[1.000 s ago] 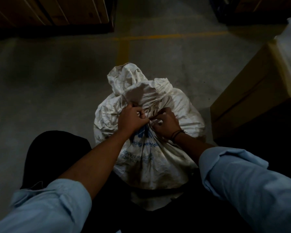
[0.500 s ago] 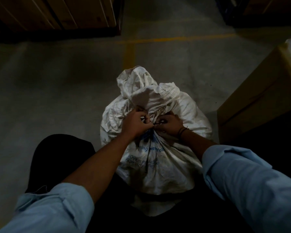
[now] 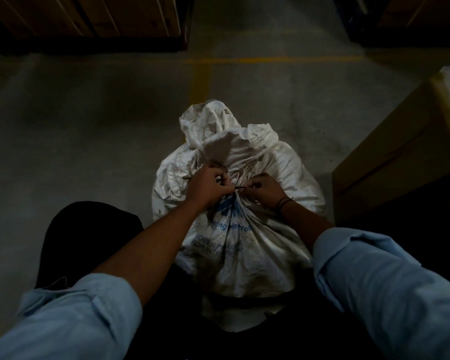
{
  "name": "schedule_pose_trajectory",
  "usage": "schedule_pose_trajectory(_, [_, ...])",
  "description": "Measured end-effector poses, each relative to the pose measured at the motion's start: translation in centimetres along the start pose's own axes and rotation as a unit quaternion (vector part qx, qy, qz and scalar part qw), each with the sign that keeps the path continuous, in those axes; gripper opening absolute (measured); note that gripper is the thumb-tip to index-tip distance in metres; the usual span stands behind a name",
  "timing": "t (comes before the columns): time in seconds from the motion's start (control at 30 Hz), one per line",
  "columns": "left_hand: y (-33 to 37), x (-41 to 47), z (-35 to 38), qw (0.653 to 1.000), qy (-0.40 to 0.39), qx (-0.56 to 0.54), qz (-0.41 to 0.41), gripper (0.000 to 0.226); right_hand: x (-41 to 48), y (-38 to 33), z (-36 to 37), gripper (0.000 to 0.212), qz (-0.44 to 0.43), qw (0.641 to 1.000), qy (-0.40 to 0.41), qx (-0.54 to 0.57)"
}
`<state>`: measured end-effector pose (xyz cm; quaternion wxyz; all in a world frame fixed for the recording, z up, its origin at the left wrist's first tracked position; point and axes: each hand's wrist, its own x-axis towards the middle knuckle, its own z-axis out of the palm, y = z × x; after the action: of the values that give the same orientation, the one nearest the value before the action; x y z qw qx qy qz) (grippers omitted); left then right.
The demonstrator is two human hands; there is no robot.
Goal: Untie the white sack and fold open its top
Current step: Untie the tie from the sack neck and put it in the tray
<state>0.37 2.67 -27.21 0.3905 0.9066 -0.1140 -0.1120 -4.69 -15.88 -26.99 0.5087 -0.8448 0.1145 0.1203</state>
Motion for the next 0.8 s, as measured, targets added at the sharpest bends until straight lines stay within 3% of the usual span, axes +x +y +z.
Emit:
schedule_pose_trajectory(0.1, [-0.1,0.2,0.2,1.000,0.000,-0.010,0.000,0.020,-0.3,0.2,-0.6,0.026,-0.003,1.000,-0.010,0.011])
schedule_pose_trajectory(0.2, [0.5,-0.1,0.2,1.000,0.000,-0.009,0.007,0.015,-0.2,0.3,-0.8,0.011,-0.007,0.999,-0.025,0.030])
schedule_pose_trajectory(0.33, [0.6,-0.1,0.1,1.000,0.006,0.002,0.012,0.012,-0.2,0.8,-0.6,0.041,0.030,0.998,0.005,0.048])
schedule_pose_trajectory(0.47, [0.6,0.0,0.2,1.000,0.004,0.005,0.008,0.013,-0.3,0.4,-0.9,0.018,0.035,0.999,-0.009,0.040])
schedule_pose_trajectory(0.6, [0.5,0.1,0.2,1.000,0.006,0.007,0.006,0.012,0.2,0.2,-1.4,0.015,0.089,0.994,-0.016,0.058])
schedule_pose_trajectory(0.8, [0.1,0.3,0.3,1.000,0.000,0.003,0.001,0.018,-0.4,0.6,-0.7,0.015,0.033,0.998,0.019,0.053])
